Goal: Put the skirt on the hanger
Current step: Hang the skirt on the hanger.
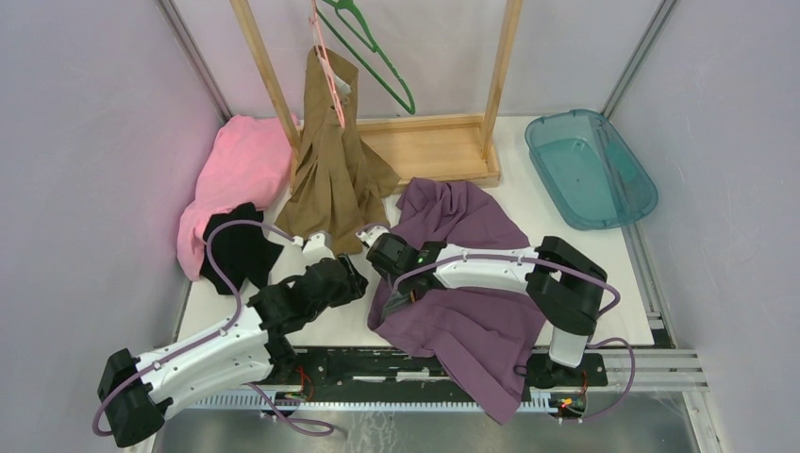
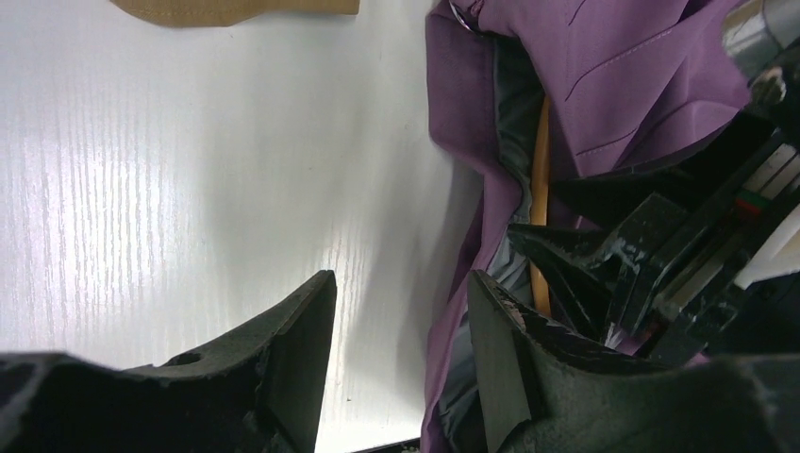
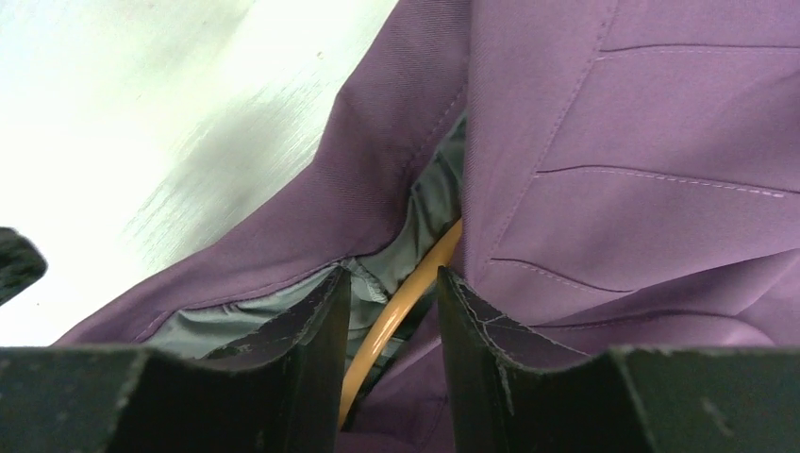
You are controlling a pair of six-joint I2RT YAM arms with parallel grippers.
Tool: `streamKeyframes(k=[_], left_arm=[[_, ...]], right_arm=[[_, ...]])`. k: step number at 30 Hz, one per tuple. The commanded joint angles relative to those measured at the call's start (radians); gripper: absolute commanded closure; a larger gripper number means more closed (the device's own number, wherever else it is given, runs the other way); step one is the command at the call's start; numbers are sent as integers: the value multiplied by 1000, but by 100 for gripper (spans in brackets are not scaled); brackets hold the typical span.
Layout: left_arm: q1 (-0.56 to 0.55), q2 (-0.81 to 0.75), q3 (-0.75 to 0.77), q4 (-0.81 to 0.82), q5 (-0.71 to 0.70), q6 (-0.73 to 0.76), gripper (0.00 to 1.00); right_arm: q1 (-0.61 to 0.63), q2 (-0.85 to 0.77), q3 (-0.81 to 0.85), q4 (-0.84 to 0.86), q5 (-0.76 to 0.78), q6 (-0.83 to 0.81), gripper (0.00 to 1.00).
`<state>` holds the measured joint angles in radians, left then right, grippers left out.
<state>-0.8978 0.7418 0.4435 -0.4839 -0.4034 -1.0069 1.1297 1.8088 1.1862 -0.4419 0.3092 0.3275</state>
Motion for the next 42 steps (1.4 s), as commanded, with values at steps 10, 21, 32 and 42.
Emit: streamKeyframes(k=[10, 21, 32, 42], left_arm=[[4, -25, 6, -1, -34, 34, 41], [4, -21, 12, 1, -37, 40, 42], [4, -39, 11, -8, -37, 39, 43], [3, -80, 0, -26, -38, 35, 43]], right_arm=[[-109, 6, 52, 36, 33, -57, 54], [-134, 11, 17, 86, -78, -8, 61], [-47, -136, 2, 37, -56, 51, 59], [-29, -88, 23, 58, -82, 87, 64]])
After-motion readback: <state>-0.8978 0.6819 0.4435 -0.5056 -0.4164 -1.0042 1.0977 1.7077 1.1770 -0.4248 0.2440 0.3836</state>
